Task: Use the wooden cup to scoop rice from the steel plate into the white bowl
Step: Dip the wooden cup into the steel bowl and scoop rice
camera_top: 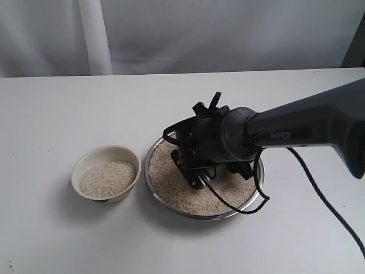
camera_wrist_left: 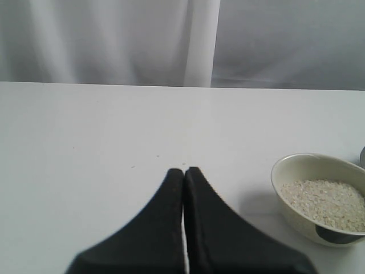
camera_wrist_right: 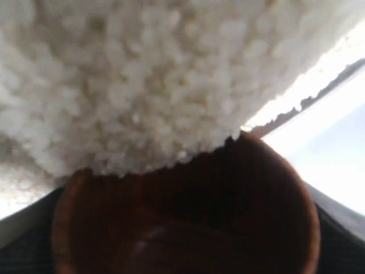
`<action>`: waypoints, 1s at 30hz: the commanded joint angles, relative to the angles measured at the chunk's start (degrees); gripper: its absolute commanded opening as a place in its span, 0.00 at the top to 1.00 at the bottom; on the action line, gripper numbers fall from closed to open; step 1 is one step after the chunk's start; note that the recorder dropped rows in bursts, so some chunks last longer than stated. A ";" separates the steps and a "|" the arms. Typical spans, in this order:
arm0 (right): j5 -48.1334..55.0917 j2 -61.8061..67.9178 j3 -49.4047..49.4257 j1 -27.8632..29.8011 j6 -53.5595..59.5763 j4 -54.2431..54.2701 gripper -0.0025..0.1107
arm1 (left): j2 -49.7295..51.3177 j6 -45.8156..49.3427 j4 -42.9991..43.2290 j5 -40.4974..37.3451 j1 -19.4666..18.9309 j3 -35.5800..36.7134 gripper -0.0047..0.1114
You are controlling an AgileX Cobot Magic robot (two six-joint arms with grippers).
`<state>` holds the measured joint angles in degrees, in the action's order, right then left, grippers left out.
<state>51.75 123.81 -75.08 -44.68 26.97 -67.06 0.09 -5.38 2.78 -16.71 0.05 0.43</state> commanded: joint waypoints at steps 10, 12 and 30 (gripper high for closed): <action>-4.76 0.06 -0.32 -2.83 0.22 6.27 0.98 | -0.09 -0.14 -0.26 0.41 0.21 -0.43 0.96; -5.07 0.06 -0.32 -2.83 0.19 6.96 0.98 | -0.09 -0.14 -0.26 0.41 0.21 -0.43 0.96; -7.57 -0.22 -3.55 -3.92 0.19 17.81 0.98 | -0.09 -0.14 -0.26 0.41 0.21 -0.43 0.96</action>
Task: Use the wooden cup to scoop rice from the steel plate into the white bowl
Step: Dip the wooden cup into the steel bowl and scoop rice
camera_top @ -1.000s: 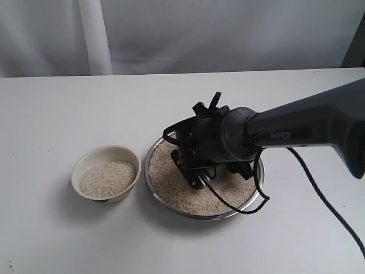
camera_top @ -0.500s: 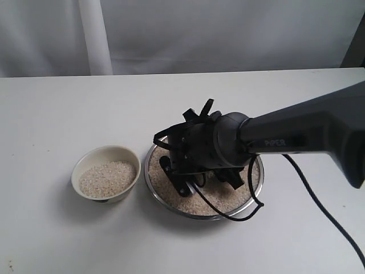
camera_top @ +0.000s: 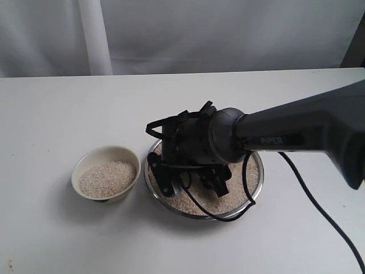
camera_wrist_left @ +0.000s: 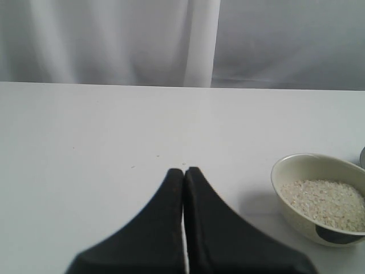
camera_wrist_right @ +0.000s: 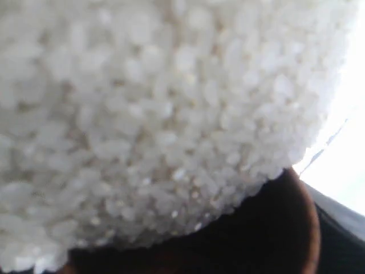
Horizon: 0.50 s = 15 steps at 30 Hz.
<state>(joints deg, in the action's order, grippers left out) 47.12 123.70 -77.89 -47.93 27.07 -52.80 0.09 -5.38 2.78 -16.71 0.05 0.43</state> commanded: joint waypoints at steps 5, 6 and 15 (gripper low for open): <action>-3.41 -0.11 -0.74 -0.56 0.09 7.09 0.98 | -0.09 -0.14 -0.26 0.41 0.21 -0.43 0.96; -3.76 -0.11 -0.74 -0.56 0.09 7.98 0.98 | -0.09 -0.14 -0.26 0.41 0.21 -0.43 0.96; -8.06 -0.34 -0.74 2.67 -0.02 18.72 0.98 | -0.09 -0.14 -0.26 0.41 0.21 -0.43 0.96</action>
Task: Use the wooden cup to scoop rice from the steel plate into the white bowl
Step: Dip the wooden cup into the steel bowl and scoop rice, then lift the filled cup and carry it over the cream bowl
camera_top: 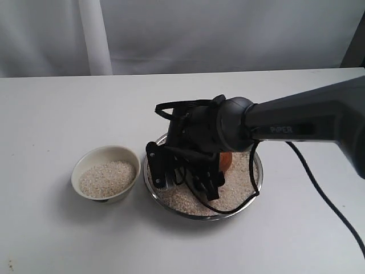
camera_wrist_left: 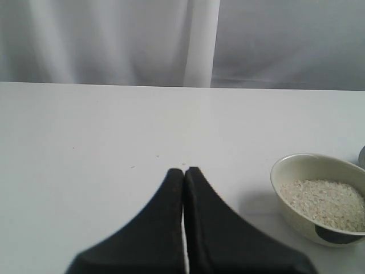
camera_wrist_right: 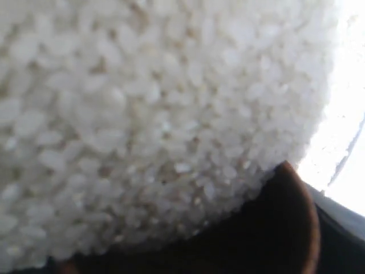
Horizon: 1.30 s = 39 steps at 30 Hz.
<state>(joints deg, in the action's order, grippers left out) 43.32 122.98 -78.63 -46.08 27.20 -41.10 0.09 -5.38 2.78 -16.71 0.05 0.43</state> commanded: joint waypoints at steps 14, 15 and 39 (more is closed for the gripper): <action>-23.34 -5.83 10.02 6.09 1.35 22.04 0.98 | -0.09 -0.14 -0.26 0.41 0.21 -0.43 0.96; -25.19 -5.84 10.80 6.10 1.35 22.63 0.98 | -0.09 -0.14 -0.26 0.41 0.21 -0.43 0.96; -56.61 -8.89 25.56 8.77 0.75 32.35 0.98 | -0.09 -0.14 -0.26 0.41 0.21 -0.43 0.96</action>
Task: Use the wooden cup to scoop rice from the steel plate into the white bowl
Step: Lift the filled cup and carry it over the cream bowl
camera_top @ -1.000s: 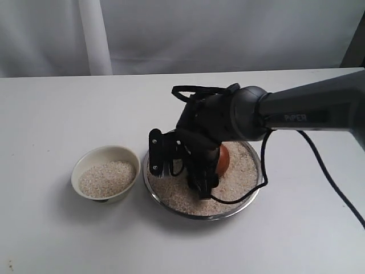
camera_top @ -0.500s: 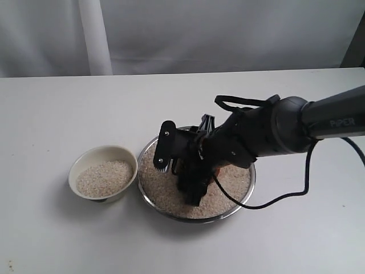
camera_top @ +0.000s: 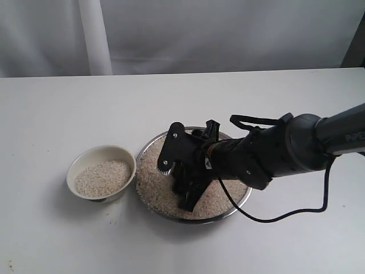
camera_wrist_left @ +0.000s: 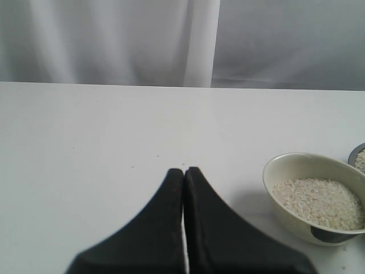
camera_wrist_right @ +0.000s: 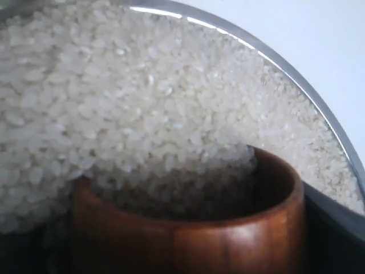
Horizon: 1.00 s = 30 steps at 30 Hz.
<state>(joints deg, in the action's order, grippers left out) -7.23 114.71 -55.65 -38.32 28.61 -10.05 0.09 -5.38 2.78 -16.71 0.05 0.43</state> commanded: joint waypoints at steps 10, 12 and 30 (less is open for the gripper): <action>-26.80 -0.62 6.99 1.16 -9.99 2.73 0.98 | -0.09 -0.14 -0.26 0.41 0.21 -0.43 0.96; -28.66 -0.62 6.99 1.16 -11.55 2.73 0.98 | -0.09 -0.14 -0.26 0.41 0.21 -0.43 0.96; -45.69 -0.62 7.23 1.16 -19.86 -0.47 0.98 | -0.09 -0.14 -0.26 0.41 0.21 -0.43 0.96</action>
<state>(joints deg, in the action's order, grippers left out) -47.15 114.49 -48.47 -37.59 11.02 -9.51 0.09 -5.38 2.78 -16.71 0.05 0.43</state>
